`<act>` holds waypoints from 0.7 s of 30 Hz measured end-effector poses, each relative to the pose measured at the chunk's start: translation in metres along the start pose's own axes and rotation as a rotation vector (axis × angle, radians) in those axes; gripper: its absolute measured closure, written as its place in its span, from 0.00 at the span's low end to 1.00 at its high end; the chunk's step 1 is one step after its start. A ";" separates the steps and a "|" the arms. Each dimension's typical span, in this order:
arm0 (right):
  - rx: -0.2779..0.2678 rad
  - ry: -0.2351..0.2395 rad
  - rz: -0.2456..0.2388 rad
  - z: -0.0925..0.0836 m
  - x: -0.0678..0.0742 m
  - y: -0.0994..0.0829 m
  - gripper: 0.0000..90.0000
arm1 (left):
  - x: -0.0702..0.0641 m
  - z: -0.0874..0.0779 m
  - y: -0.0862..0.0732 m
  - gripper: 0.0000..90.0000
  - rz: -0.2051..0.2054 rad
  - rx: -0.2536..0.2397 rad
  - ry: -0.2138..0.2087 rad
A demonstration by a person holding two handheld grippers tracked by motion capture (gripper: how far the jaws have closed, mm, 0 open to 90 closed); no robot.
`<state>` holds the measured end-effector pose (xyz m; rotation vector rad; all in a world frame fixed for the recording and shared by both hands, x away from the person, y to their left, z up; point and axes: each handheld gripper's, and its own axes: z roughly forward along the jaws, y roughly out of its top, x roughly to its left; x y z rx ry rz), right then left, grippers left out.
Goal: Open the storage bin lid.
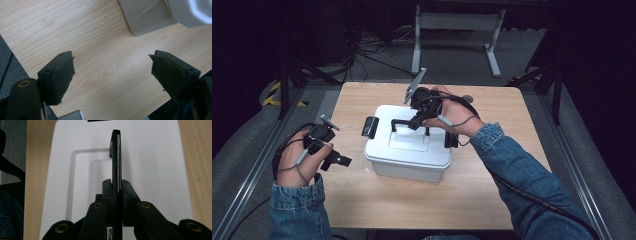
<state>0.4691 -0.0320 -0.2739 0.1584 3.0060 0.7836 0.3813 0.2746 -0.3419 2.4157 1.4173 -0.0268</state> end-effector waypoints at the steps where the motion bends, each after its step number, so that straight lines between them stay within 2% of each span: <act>1: -0.006 -0.001 0.001 -0.003 0.001 0.001 0.93 | 0.000 0.000 0.000 0.21 -0.005 -0.001 0.000; 4: -0.018 -0.019 -0.012 -0.012 0.002 0.002 0.94 | 0.000 0.000 0.000 0.21 -0.012 -0.003 0.000; 9: -0.042 -0.047 -0.004 -0.028 0.002 0.002 0.93 | 0.001 0.000 -0.001 0.21 -0.009 -0.005 -0.001; 13: -0.056 -0.052 0.000 -0.037 0.001 0.000 0.94 | 0.001 0.000 -0.001 0.21 -0.010 -0.004 -0.002; 14: -0.064 -0.061 0.016 -0.042 0.001 -0.002 0.94 | 0.001 0.000 0.000 0.21 -0.010 -0.003 0.000; 21: -0.091 -0.080 0.014 -0.058 -0.001 -0.014 0.94 | 0.003 0.000 -0.001 0.21 -0.007 -0.009 0.002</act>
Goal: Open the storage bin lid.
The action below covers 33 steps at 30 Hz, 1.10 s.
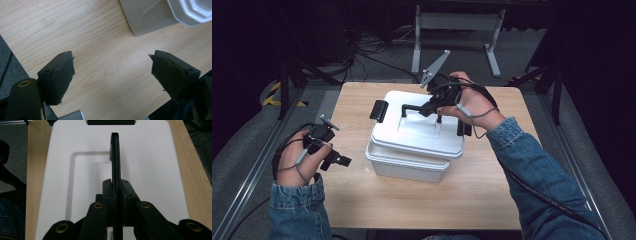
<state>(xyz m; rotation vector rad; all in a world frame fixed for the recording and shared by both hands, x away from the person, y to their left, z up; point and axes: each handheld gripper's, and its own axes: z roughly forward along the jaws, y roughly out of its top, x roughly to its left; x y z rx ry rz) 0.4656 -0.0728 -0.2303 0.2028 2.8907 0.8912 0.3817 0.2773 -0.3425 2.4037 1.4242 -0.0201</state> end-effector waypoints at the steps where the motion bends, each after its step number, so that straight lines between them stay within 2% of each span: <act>1: -0.005 -0.004 0.008 -0.003 0.000 -0.003 0.94 | 0.001 0.000 0.000 0.21 0.005 -0.002 0.008; 14: -0.025 -0.081 0.105 -0.053 -0.012 -0.056 0.94 | 0.001 0.002 0.001 0.21 0.003 0.003 0.002; 33: -0.034 -0.171 0.244 -0.100 -0.030 -0.121 0.93 | 0.001 0.002 0.001 0.21 -0.002 0.005 0.008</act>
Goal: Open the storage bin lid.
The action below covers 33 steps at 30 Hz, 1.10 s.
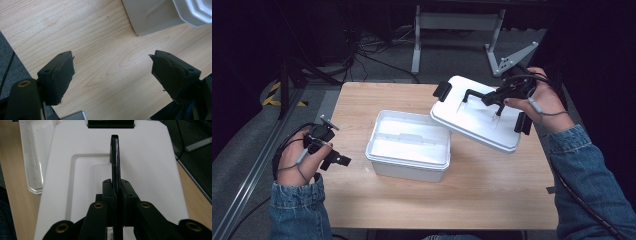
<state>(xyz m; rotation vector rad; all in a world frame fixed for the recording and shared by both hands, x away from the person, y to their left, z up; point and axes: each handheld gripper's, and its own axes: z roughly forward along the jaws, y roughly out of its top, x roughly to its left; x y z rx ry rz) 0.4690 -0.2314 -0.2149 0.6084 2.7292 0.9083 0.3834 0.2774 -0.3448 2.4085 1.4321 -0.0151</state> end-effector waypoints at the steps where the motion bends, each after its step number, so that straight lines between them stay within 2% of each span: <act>1: 0.000 -0.003 0.006 -0.001 -0.002 -0.002 0.94 | 0.000 0.000 0.000 0.21 -0.003 0.000 -0.003; 9: -0.004 -0.037 0.068 -0.010 -0.016 -0.030 0.93 | -0.001 0.001 0.000 0.21 0.006 0.004 0.003; 15: 0.014 -0.051 0.117 -0.003 -0.029 -0.051 0.94 | -0.002 0.002 0.000 0.21 0.007 0.007 0.003; 16: 0.009 -0.048 0.129 0.000 -0.032 -0.057 0.94 | -0.002 0.002 0.000 0.21 0.025 0.011 0.008; 17: 0.009 -0.048 0.129 0.000 -0.032 -0.057 0.94 | -0.002 0.002 0.000 0.21 0.025 0.011 0.008; 18: 0.005 -0.044 0.155 0.004 -0.036 -0.066 0.94 | -0.003 0.002 0.000 0.21 0.022 0.013 -0.003; 21: 0.014 -0.046 0.175 0.010 -0.041 -0.075 0.94 | -0.003 0.003 0.000 0.21 0.021 0.013 0.004; 24: 0.034 -0.039 0.224 0.023 -0.051 -0.093 0.94 | -0.003 0.003 0.001 0.21 0.021 0.021 0.001; 25: 0.037 -0.035 0.234 0.026 -0.053 -0.096 0.94 | -0.002 0.003 0.001 0.21 0.030 0.024 0.008; 27: 0.040 -0.034 0.244 0.031 -0.055 -0.100 0.94 | -0.003 0.004 0.001 0.21 0.021 0.020 -0.002; 29: 0.067 -0.034 0.272 0.045 -0.061 -0.114 0.94 | -0.004 0.005 0.001 0.21 0.027 0.023 -0.001; 33: 0.085 -0.028 0.301 0.059 -0.066 -0.127 0.94 | -0.004 0.005 0.001 0.21 0.027 0.022 0.001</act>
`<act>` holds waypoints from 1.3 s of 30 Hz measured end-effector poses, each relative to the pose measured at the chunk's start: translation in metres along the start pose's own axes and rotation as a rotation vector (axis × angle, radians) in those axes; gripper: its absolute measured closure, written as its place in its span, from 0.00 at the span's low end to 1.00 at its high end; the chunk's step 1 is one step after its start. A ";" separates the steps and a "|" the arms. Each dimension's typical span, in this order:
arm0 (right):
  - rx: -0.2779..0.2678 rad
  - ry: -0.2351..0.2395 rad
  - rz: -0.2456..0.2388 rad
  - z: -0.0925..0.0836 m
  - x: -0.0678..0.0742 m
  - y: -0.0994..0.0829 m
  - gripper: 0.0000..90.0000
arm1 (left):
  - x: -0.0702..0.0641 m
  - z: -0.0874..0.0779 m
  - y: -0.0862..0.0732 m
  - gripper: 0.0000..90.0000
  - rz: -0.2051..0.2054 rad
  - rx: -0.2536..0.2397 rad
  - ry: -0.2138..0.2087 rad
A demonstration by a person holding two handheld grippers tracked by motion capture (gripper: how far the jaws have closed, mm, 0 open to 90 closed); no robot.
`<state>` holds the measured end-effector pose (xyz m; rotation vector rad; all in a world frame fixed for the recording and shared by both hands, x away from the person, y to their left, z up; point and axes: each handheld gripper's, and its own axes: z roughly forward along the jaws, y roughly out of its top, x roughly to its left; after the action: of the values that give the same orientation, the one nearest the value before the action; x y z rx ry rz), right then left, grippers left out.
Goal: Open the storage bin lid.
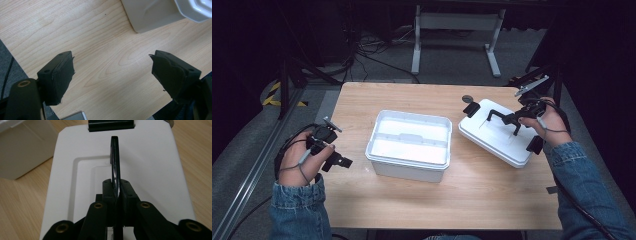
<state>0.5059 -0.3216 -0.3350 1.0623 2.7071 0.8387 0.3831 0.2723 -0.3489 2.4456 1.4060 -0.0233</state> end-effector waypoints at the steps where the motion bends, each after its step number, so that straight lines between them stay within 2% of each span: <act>1: 0.005 0.003 0.011 0.004 -0.002 -0.003 0.94 | 0.000 0.000 0.000 0.21 -0.001 0.003 0.004; 5: 0.011 0.017 0.044 0.017 -0.007 -0.012 0.94 | 0.000 0.002 0.001 0.21 -0.001 0.013 0.002; 13: 0.023 0.026 0.055 0.036 -0.009 -0.020 0.93 | 0.001 0.002 0.000 0.21 0.002 0.012 0.001; 17: 0.018 0.040 0.089 0.046 -0.012 -0.026 0.93 | 0.001 0.003 0.000 0.21 0.000 0.014 0.002; 23: 0.019 0.046 0.093 0.056 -0.016 -0.032 0.93 | 0.002 0.002 0.000 0.21 0.002 0.010 0.005; 27: 0.013 0.063 0.113 0.060 -0.018 -0.036 0.93 | 0.002 0.003 0.000 0.21 -0.008 0.007 0.002; 39: 0.001 0.087 0.173 0.064 -0.025 -0.045 0.90 | 0.002 0.004 0.003 0.21 0.003 0.014 0.004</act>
<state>0.5171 -0.3362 -0.4150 1.3047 2.7150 0.9310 0.3871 0.2714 -0.3524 2.4602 1.4080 -0.0276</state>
